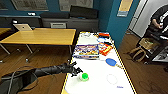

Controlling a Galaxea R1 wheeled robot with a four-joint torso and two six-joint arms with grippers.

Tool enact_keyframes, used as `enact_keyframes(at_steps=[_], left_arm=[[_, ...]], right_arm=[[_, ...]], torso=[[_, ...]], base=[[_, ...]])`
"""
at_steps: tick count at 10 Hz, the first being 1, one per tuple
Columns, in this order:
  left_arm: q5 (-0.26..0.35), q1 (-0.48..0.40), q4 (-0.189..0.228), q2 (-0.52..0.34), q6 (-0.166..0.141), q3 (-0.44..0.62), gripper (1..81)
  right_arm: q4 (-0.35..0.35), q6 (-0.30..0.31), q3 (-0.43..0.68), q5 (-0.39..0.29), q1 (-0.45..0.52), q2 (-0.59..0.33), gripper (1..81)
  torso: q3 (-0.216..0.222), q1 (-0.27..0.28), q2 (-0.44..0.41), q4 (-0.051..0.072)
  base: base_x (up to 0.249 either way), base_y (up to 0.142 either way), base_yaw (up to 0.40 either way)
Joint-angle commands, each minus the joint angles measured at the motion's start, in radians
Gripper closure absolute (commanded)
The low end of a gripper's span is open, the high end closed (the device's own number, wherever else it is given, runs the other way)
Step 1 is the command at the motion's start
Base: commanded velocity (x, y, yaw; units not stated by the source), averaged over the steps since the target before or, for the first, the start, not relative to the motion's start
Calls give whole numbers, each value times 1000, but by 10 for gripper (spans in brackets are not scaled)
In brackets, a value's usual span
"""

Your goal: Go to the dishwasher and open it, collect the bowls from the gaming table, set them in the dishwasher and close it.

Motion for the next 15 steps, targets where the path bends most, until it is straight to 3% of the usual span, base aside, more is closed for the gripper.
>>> enact_keyframes(at_steps=[1, 7, 12, 15], left_arm=[[64, -170, 14, 43, 2, -5, 10], [81, -175, 8, 75, -11, -49, 10], [82, -168, 11, 72, -11, -51, 10], [82, -164, 13, 72, -11, -51, 10]], right_arm=[[-11, -1, 17, -77, 43, -33, 811], [-12, -1, 11, -80, 46, -24, 811], [-14, -4, 9, -82, 47, -22, 811], [-14, -4, 9, -82, 49, -22, 811]], torso=[[0, 0, 0, 0], [0, 0, 0, 0], [-86, 0, 0, 0], [-74, 1, 1, 0]], base=[[0, 0, 0], [0, 0, 0], [0, 0, 0], [0, 0, 0]])
